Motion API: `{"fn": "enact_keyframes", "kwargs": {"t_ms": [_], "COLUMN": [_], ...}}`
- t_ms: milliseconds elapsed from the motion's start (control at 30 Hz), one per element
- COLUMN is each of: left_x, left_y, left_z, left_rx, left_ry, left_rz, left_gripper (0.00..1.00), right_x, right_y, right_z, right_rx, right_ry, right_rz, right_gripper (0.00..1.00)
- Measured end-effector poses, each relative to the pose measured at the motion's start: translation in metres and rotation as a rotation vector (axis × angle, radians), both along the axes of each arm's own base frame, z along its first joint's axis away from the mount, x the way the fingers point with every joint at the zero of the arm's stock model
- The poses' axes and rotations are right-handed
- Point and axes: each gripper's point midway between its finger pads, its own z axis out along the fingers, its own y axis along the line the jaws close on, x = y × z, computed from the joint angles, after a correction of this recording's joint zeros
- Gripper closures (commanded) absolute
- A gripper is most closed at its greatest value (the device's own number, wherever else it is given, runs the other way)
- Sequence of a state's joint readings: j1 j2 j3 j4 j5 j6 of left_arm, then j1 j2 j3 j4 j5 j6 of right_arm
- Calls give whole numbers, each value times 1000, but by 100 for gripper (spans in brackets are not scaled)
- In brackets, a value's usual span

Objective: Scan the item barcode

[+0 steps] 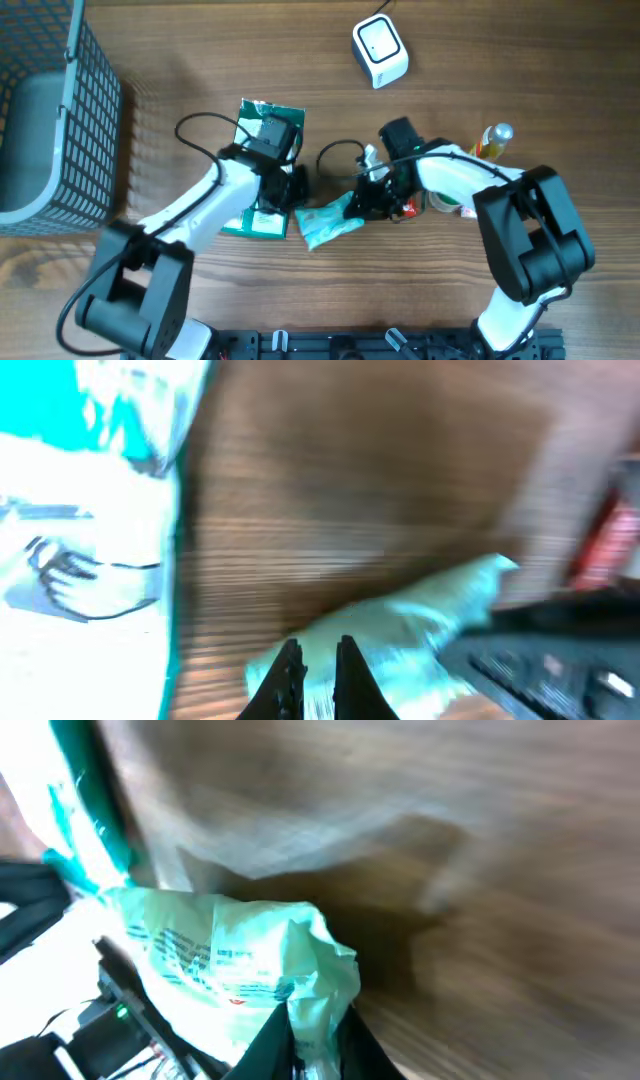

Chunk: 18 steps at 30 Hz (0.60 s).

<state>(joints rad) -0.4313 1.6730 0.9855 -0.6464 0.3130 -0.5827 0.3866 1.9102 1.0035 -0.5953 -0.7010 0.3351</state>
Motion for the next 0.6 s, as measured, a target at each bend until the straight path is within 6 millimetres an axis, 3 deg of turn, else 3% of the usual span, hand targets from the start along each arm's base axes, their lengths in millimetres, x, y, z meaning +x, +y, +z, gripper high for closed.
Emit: {"fn": "enact_keyframes", "kwargs": {"t_ms": [100, 233, 467, 600], "left_x": [1, -10, -30, -28], "left_y": [-11, -18, -27, -26], "left_z": [14, 12, -24, -23], "left_rx": [-67, -59, 2, 3], "left_ry": [-6, 15, 118, 117], "left_rz": [-14, -47, -98, -93], "left_gripper": [96, 96, 96, 96], "right_x": [9, 13, 13, 13], "right_y": [-9, -9, -10, -10], "right_z": [-1, 2, 5, 6], "right_rx": [-46, -56, -66, -67], "right_ry": [-37, -58, -52, -50], "right_rz": [-12, -9, -18, -20], "right_gripper": [64, 49, 44, 44]}}
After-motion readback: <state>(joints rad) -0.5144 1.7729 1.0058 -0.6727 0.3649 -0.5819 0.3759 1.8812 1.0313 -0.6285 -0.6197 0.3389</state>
